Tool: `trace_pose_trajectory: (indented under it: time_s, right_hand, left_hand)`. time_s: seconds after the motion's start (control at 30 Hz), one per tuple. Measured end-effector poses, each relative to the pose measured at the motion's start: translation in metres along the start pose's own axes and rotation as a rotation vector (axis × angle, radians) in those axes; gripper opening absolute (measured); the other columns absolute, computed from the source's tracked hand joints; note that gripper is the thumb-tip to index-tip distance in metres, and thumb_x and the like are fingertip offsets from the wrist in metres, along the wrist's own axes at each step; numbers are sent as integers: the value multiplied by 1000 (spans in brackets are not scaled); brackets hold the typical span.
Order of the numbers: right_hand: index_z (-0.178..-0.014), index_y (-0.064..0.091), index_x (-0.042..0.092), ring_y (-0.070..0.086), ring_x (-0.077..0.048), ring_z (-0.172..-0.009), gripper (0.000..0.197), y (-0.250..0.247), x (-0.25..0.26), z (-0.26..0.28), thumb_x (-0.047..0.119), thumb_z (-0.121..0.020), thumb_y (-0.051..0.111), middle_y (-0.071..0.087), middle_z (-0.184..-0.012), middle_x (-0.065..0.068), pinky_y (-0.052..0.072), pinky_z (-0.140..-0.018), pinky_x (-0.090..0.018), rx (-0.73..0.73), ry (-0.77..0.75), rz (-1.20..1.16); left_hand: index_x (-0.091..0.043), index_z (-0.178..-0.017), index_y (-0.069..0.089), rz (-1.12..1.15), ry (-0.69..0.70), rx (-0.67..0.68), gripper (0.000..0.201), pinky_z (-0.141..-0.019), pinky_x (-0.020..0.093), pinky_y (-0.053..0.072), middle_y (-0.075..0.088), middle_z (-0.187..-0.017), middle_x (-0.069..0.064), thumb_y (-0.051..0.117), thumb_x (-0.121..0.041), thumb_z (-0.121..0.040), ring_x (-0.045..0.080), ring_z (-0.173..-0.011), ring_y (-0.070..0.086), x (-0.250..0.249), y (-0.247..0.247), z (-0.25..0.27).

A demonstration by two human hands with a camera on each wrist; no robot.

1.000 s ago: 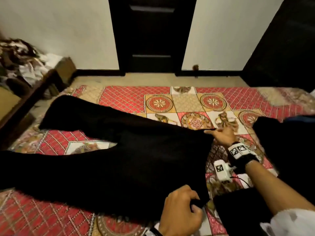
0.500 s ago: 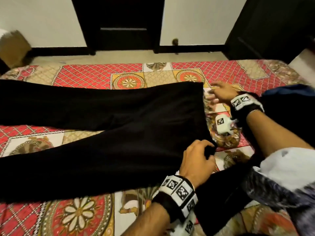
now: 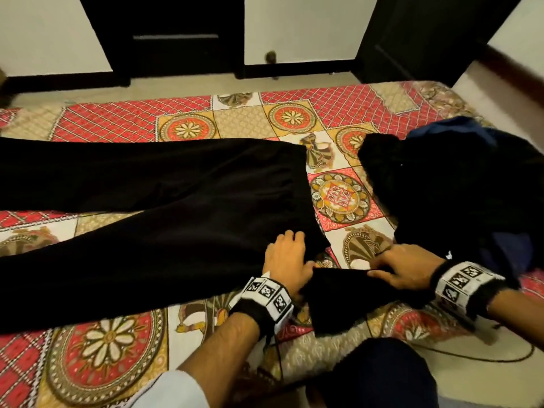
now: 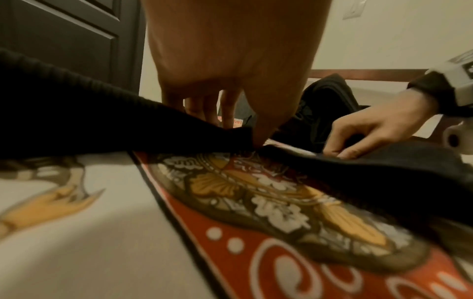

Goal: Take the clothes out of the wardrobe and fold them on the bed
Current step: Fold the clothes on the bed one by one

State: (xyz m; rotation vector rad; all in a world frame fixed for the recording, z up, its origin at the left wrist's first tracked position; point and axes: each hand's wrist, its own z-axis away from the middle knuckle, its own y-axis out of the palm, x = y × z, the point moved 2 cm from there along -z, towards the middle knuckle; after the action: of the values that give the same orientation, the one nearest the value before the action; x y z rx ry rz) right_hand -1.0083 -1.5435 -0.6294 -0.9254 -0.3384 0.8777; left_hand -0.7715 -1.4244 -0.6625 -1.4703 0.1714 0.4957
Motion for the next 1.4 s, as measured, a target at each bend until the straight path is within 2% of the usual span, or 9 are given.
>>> trace_pose_trajectory:
  time_s: [0.23, 0.33, 0.5, 0.6, 0.73, 0.93, 1.13, 1.27, 1.4]
  right_hand:
    - [-114, 69, 30, 68, -24, -108, 33, -47, -46, 25, 48, -87, 66, 70, -116, -2, 53, -86, -33, 0, 348, 137]
    - [-98, 73, 25, 72, -23, -88, 39, -69, -9, -2, 60, -96, 56, 76, -93, -1, 56, -81, -36, -286, 319, -377]
    - [-85, 69, 14, 69, -25, -71, 39, -70, 66, -62, 52, -93, 69, 70, -78, -8, 53, -61, -26, -92, 352, -1234]
    - [-67, 68, 12, 68, -29, -76, 22, -56, 60, -81, 14, -88, 71, 66, -67, -7, 49, -62, -28, -259, 430, -1157]
    - [-86, 74, 0, 69, -30, -79, 10, -48, 28, -73, 4, -93, 70, 70, -81, -8, 59, -53, -33, -387, 567, -1239]
    - [-79, 72, 13, 65, -30, -107, 14, -64, 12, -57, 20, -90, 77, 68, -99, -9, 52, -94, -36, -487, 683, -977]
    - [-95, 66, 1, 72, -33, -83, 36, -85, 77, -63, 25, -81, 88, 72, -93, -14, 63, -66, -43, -90, 567, -1074]
    - [-103, 62, 0, 70, -39, -85, 38, -78, 100, -54, 23, -83, 85, 69, -93, -15, 62, -80, -52, -133, 661, -1040]
    - [-110, 61, -3, 69, -29, -59, 37, -66, 117, -40, 25, -91, 76, 72, -86, -21, 51, -50, -30, -215, 732, -1188]
  left_hand:
    - [-17, -120, 62, 297, -48, -64, 30, -89, 43, 54, 72, -110, 10, 63, -29, -92, 34, -106, 66, -11, -7, -5]
    - [-22, -118, 65, 451, -40, -108, 28, -88, 41, 54, 73, -109, 7, 64, -32, -93, 30, -104, 67, -35, -11, -6]
    - [-19, -119, 65, 508, 19, -36, 29, -89, 42, 53, 72, -114, 10, 64, -26, -91, 33, -109, 65, -43, -13, -2]
    - [-18, -128, 59, 304, 73, -17, 42, -93, 43, 50, 67, -120, 8, 65, -25, -87, 31, -113, 61, -18, -14, 8]
    - [-14, -132, 58, 19, 115, 19, 54, -92, 42, 50, 60, -121, 6, 68, -28, -81, 27, -114, 55, 25, -12, 25]
    - [-15, -112, 64, -120, 51, -30, 41, -76, 38, 50, 62, -107, 3, 69, -27, -73, 27, -101, 60, 105, -40, 59]
    - [-15, -92, 67, -181, -6, -72, 35, -58, 36, 53, 63, -88, 3, 55, -37, -68, 31, -84, 66, 217, -81, 132]
    - [-16, -101, 66, -264, -39, -15, 42, -66, 39, 52, 62, -93, 2, 58, -41, -67, 31, -89, 64, 273, -104, 176]
    - [-14, -122, 61, -291, 10, -77, 62, -84, 42, 48, 60, -117, 4, 62, -43, -68, 29, -104, 58, 294, -115, 204]
